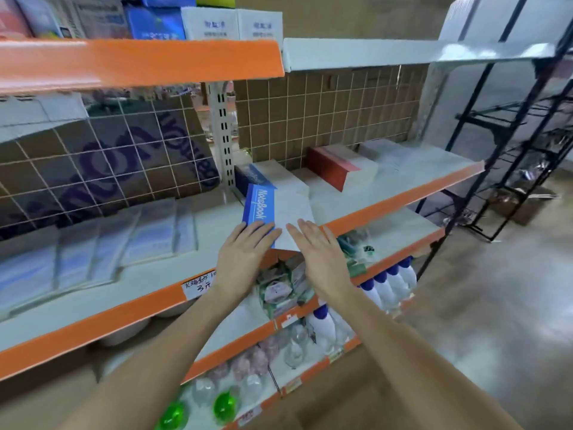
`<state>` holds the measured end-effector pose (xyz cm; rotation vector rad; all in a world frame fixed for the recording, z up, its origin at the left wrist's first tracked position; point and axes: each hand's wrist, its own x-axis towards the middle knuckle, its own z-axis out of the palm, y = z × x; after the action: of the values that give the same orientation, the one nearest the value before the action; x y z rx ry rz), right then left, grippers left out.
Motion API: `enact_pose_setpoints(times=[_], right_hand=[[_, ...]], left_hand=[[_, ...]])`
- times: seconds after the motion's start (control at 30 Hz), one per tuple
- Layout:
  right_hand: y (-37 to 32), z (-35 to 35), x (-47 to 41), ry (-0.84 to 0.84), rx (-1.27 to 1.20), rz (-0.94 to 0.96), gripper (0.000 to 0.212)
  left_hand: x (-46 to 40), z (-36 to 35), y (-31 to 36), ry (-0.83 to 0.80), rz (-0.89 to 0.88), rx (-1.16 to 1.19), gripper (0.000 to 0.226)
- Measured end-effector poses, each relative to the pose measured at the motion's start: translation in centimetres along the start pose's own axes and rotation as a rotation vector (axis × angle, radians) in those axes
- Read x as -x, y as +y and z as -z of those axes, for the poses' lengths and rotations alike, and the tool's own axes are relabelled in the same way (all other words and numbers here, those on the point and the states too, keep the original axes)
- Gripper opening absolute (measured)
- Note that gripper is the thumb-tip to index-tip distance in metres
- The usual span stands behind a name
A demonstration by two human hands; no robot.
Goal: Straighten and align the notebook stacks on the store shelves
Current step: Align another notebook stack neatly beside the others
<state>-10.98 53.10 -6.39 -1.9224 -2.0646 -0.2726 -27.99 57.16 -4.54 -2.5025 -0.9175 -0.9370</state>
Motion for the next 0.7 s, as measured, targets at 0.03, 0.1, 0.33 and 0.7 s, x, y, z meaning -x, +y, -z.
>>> enact_pose_setpoints(times=[0.03, 0.1, 0.33, 0.7], right_hand=[[0.6, -0.5, -0.8, -0.003, 0.002, 0.006, 0.070], [1.8, -1.5, -2.7, -0.012, 0.004, 0.025, 0.065], [6.0, -4.4, -9.4, -0.112, -0.004, 0.083, 0.070], [13.2, -6.8, -17.9, -0.381, -0.224, 0.166, 0.060]], left_hand=[[-0.6, -0.7, -0.2, -0.025, 0.020, -0.001, 0.051], [-1.8, -2.4, -1.0, -0.023, 0.026, -0.014, 0.048], [-4.9, -7.9, -3.6, -0.143, 0.101, -0.048, 0.063], [-8.2, -11.3, -5.7, -0.423, 0.392, -0.113, 0.050]])
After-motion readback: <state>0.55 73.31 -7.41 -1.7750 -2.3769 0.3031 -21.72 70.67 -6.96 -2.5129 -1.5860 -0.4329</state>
